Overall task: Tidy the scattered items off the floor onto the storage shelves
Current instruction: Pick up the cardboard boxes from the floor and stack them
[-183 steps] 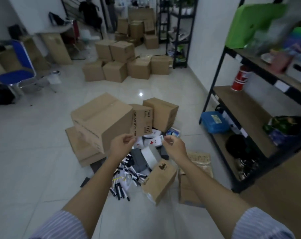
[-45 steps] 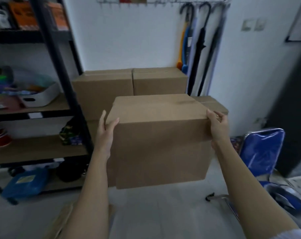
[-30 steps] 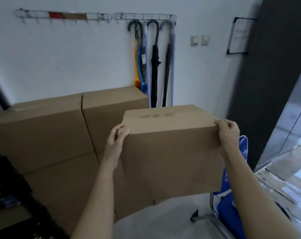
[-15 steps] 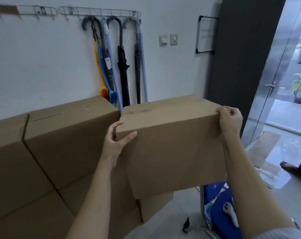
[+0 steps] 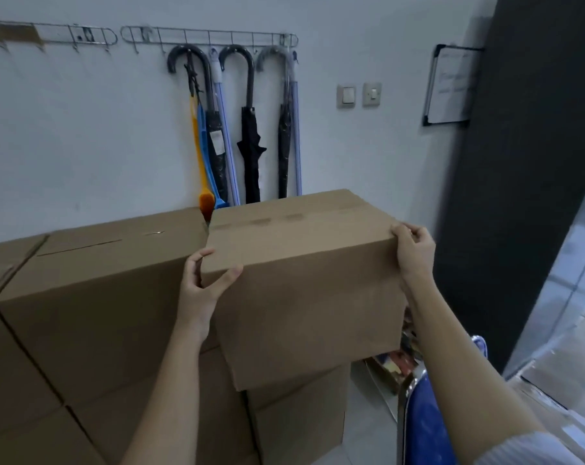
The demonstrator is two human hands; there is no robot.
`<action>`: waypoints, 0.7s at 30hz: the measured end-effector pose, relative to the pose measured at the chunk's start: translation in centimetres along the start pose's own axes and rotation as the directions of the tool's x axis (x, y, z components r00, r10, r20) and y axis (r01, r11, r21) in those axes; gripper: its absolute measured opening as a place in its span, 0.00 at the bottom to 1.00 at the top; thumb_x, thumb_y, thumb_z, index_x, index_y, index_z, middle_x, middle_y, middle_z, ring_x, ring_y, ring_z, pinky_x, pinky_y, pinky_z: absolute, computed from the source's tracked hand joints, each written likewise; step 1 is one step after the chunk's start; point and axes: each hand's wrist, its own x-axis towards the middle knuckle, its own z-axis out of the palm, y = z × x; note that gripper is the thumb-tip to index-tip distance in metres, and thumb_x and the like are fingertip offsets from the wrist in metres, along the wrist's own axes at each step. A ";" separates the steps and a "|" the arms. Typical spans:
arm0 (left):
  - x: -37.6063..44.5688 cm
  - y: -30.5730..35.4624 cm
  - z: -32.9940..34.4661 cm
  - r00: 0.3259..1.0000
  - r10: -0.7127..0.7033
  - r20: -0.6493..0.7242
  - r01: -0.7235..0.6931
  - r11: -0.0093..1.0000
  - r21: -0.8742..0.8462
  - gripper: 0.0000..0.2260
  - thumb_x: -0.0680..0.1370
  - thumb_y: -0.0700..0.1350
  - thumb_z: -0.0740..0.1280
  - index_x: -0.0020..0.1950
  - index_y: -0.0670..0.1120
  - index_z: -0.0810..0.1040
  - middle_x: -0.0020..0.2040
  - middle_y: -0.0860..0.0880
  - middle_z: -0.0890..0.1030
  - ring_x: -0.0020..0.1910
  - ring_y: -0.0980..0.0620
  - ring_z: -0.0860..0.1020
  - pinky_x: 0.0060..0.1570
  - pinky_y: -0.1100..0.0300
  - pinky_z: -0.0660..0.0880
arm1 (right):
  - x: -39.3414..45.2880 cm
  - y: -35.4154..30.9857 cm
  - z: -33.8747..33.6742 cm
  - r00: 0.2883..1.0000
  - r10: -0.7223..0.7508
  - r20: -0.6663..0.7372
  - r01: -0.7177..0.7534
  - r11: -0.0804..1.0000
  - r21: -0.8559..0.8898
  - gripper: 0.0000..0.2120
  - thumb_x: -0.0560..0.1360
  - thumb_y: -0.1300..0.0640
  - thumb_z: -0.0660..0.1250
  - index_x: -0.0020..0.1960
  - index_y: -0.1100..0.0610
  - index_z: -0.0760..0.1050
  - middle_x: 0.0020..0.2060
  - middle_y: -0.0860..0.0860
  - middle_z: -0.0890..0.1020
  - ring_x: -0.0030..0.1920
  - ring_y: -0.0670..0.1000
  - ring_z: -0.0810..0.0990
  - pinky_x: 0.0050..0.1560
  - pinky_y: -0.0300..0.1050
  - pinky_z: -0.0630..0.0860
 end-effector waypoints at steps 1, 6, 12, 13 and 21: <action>0.2 -0.2 0.2 1.000 0.008 -0.006 -0.008 1.000 -0.006 0.33 0.59 0.55 0.82 0.61 0.55 0.75 0.62 0.52 0.77 0.62 0.48 0.76 0.63 0.42 0.74 | 0.8 1.2 0.3 0.999 0.027 0.022 -0.027 1.000 0.008 0.10 0.76 0.56 0.67 0.56 0.58 0.77 0.45 0.48 0.78 0.40 0.41 0.73 0.39 0.35 0.68; -0.2 -2.1 2.0 0.999 0.012 -0.041 -0.008 0.996 0.090 0.34 0.61 0.60 0.80 0.63 0.54 0.73 0.64 0.54 0.77 0.63 0.52 0.76 0.63 0.51 0.74 | 3.8 5.8 1.1 0.980 0.145 0.134 -0.149 0.989 0.020 0.10 0.77 0.53 0.66 0.56 0.56 0.76 0.49 0.50 0.77 0.46 0.47 0.72 0.40 0.40 0.67; -0.3 -3.6 4.4 0.989 0.065 -0.131 -0.024 0.956 0.293 0.23 0.71 0.53 0.76 0.63 0.56 0.74 0.64 0.67 0.68 0.65 0.59 0.68 0.59 0.60 0.69 | 7.2 7.3 2.1 0.945 0.172 0.279 -0.174 0.985 -0.017 0.11 0.79 0.49 0.64 0.58 0.53 0.75 0.52 0.50 0.75 0.46 0.45 0.72 0.43 0.42 0.68; -0.1 -3.7 4.8 0.986 0.071 -0.151 -0.016 0.941 0.339 0.22 0.71 0.53 0.75 0.63 0.57 0.73 0.62 0.67 0.68 0.64 0.58 0.67 0.59 0.59 0.69 | 7.6 7.3 2.3 0.940 0.162 0.300 -0.161 0.986 -0.028 0.12 0.79 0.49 0.64 0.60 0.53 0.75 0.53 0.50 0.75 0.47 0.45 0.73 0.43 0.42 0.69; 2.9 -4.5 4.9 0.960 0.078 -0.270 0.098 0.808 0.581 0.25 0.71 0.63 0.71 0.65 0.63 0.71 0.80 0.49 0.50 0.78 0.46 0.38 0.74 0.38 0.50 | 10.3 7.1 6.0 0.906 0.124 0.405 -0.010 0.962 -0.272 0.20 0.83 0.51 0.55 0.73 0.57 0.63 0.67 0.55 0.71 0.61 0.54 0.71 0.57 0.49 0.69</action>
